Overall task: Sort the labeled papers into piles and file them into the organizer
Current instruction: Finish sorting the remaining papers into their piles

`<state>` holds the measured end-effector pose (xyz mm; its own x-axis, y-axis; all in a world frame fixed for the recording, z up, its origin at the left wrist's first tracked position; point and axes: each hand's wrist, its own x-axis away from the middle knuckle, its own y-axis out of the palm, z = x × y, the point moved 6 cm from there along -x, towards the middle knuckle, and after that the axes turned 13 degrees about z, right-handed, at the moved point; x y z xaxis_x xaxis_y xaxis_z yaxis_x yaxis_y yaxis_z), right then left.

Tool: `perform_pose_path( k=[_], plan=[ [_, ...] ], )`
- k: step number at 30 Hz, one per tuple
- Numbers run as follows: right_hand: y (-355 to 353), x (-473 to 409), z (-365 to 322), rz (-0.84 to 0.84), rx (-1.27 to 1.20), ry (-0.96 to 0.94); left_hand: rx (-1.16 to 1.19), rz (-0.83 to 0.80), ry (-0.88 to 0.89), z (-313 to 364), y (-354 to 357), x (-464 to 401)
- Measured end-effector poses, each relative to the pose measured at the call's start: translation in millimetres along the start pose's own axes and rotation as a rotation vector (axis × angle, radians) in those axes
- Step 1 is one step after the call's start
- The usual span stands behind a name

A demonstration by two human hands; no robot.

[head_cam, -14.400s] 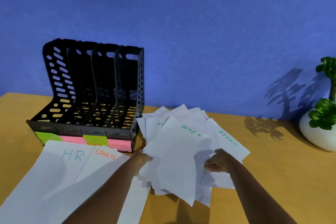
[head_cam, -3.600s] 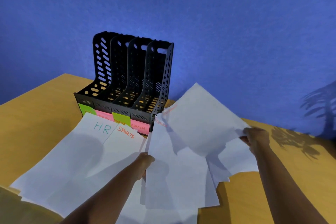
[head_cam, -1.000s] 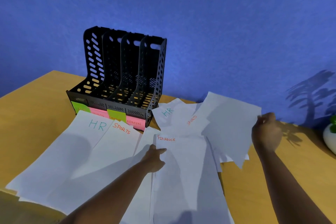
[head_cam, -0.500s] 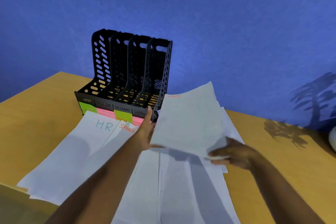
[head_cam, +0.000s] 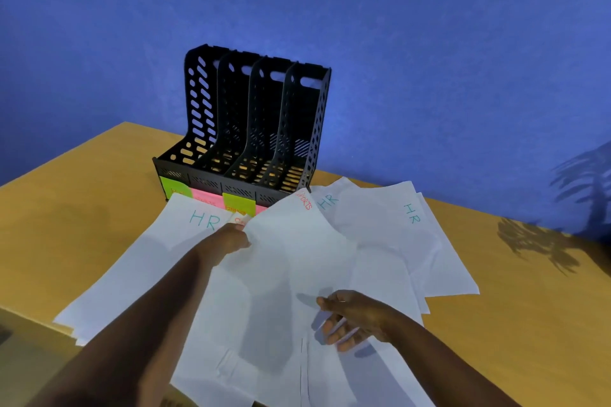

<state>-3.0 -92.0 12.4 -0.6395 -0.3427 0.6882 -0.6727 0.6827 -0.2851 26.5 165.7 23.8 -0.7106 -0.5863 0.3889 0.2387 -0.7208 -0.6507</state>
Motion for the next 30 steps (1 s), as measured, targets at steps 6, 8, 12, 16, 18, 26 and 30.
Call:
perform_pose_path(
  k=[6, 8, 12, 16, 18, 26, 30],
  plan=[
    [-2.5, -17.3, 1.7, 0.06, -0.024, 0.043, -0.061, 0.236, -0.147, -59.1, -29.6, -11.5],
    [-6.4, -23.2, 0.3, 0.085, -0.018, 0.054, -0.074, 0.291, -0.193, -73.4, -34.2, -6.4],
    [-20.4, -34.0, -4.6, 0.152, -0.054, 0.07, -0.169, 0.391, -0.216, -91.8, -38.8, -3.6],
    [-48.7, -46.4, -7.9, 0.35, -0.147, 0.03, -0.265, 0.466, -0.21, -92.3, -37.0, -0.5],
    [-70.1, -52.2, -6.6, 0.516, -0.176, 0.012, -0.306, 0.514, -0.177, -87.4, -37.3, -1.4],
    [-177.3, -45.1, 26.7, 1.253, 0.256, -0.024, -0.246, 0.723, -0.022, -66.6, -45.3, -11.3],
    [-206.6, -48.7, 69.1, 1.231, 0.25, 0.161, -0.175, 0.78, 0.083, -52.5, -38.3, -12.6]
  ],
)
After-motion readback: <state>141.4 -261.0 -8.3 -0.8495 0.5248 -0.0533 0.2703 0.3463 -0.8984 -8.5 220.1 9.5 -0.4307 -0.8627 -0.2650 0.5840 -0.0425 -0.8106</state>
